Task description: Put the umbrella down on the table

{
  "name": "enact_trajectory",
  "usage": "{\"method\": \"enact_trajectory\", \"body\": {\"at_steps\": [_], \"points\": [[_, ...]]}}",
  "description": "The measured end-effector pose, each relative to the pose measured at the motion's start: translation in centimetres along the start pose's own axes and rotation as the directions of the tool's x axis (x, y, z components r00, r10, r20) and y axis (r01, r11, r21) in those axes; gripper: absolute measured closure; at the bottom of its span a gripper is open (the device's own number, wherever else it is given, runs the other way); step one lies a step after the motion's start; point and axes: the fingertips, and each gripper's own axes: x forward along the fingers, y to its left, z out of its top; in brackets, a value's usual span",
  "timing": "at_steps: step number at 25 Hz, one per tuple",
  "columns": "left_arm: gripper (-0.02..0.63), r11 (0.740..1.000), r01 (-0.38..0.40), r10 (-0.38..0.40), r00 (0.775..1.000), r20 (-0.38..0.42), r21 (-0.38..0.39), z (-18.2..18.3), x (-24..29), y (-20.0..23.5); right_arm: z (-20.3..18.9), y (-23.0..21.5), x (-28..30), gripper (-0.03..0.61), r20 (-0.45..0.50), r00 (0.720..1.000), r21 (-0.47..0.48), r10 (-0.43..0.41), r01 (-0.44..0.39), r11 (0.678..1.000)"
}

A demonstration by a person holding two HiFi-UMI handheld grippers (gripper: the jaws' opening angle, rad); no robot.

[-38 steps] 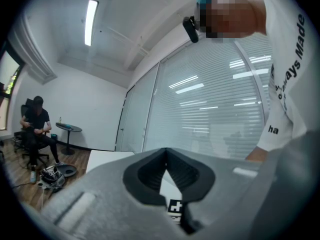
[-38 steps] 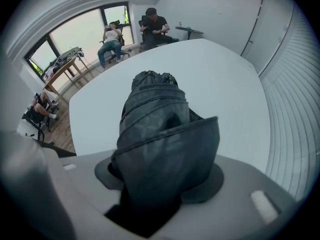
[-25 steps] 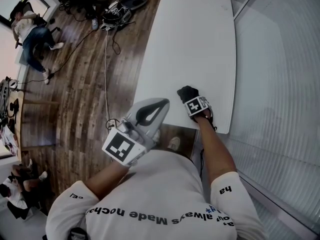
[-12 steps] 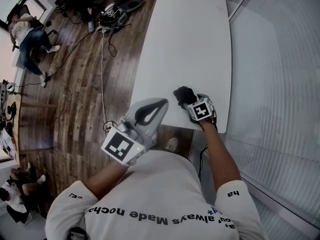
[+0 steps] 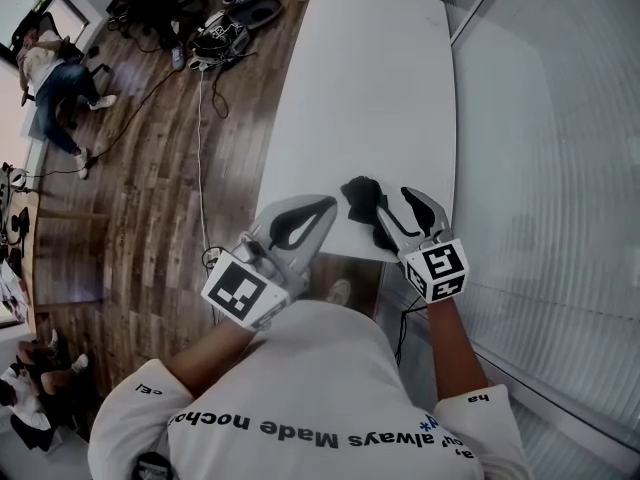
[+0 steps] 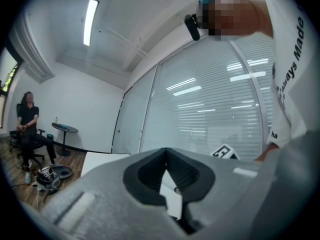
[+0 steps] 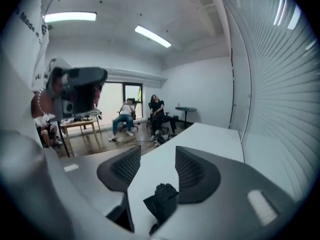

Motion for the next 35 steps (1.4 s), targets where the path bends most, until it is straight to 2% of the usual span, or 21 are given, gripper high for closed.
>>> {"method": "enact_trajectory", "body": {"at_steps": [5,10,20,35], "points": [[0.612,1.0,0.018,-0.019,1.0,0.025,0.012,1.6,0.2,-0.9,7.3,2.7,-5.6,0.408,0.219,0.976,0.001,-0.014,0.014,1.0],[0.611,0.999,0.028,-0.029,0.999,0.035,0.026,1.9,0.5,-1.7,10.8,4.1,-9.7,0.449,0.324,0.945,0.024,-0.049,0.043,0.999],[0.611,0.999,0.043,-0.044,0.998,0.052,0.023,3.0,1.2,-2.7,12.8,5.2,-12.2,0.508,0.369,0.926,0.061,-0.084,0.066,0.996],[0.611,0.999,0.048,-0.049,0.997,0.067,0.023,3.9,-0.4,-3.4,13.3,6.9,-12.8,0.518,0.38,0.92,0.065,-0.097,0.078,0.995]]}}
